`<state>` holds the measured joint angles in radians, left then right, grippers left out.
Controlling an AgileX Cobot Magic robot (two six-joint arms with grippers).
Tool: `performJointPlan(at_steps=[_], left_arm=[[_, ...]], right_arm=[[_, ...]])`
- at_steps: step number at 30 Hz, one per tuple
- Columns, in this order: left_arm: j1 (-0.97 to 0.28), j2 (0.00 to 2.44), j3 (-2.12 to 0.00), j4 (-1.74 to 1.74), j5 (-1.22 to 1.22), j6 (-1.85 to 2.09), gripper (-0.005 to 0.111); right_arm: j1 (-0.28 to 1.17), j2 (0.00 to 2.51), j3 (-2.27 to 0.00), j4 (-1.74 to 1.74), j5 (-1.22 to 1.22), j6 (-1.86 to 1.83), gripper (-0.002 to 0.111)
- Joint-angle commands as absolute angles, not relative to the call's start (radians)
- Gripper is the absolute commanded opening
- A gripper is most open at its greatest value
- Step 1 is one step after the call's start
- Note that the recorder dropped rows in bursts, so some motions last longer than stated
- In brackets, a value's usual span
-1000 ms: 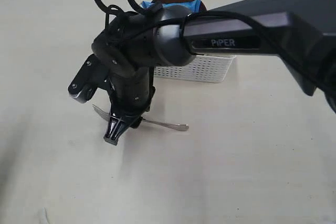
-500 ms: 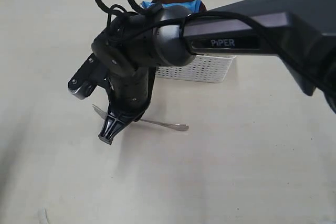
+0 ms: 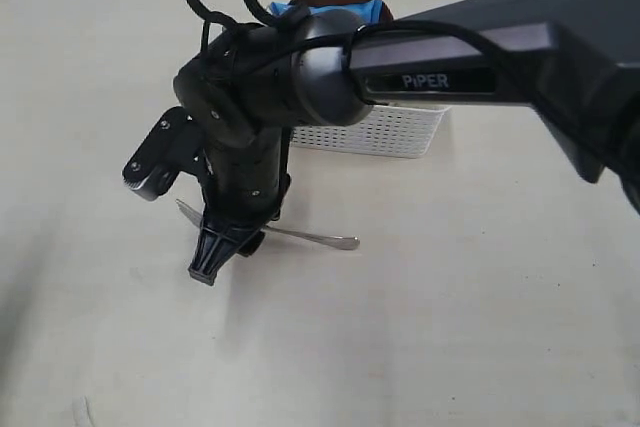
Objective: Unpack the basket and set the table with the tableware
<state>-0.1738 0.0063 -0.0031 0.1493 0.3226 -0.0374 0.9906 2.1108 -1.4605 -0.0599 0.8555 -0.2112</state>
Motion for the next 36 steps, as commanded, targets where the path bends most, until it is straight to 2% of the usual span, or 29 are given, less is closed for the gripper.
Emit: performJointPlan(at_steps=[1, 5, 10, 11, 18, 24, 29, 36], left_arm=[[-0.176, 0.0, 0.0, 0.148, 0.324, -0.043, 0.0], [-0.176, 0.0, 0.0, 0.148, 0.324, -0.043, 0.0], [-0.176, 0.0, 0.0, 0.148, 0.324, -0.043, 0.0], [-0.176, 0.0, 0.0, 0.148, 0.324, -0.043, 0.0], [-0.176, 0.0, 0.0, 0.148, 0.324, -0.043, 0.0], [-0.176, 0.0, 0.0, 0.148, 0.324, -0.043, 0.0], [-0.176, 0.0, 0.0, 0.148, 0.324, -0.043, 0.0], [-0.176, 0.0, 0.0, 0.148, 0.324, -0.043, 0.0]], right_arm=[[0.992, 2.136, -1.464, -0.053, 0.809, -0.225, 0.042], [0.992, 2.163, -1.464, -0.063, 0.794, -0.204, 0.033], [0.992, 2.165, -1.464, -0.077, 0.852, -0.176, 0.001], [0.992, 2.161, -1.464, -0.077, 0.866, -0.152, 0.0], [0.99, 2.109, -1.464, -0.062, 0.874, 0.286, 0.0], [0.99, 2.094, -1.464, -0.01, 0.79, 0.629, 0.0], [0.992, 2.11, -1.464, 0.092, 0.708, 0.704, 0.0], [0.992, 2.135, -1.464, 0.008, 0.769, 0.765, 0.0]])
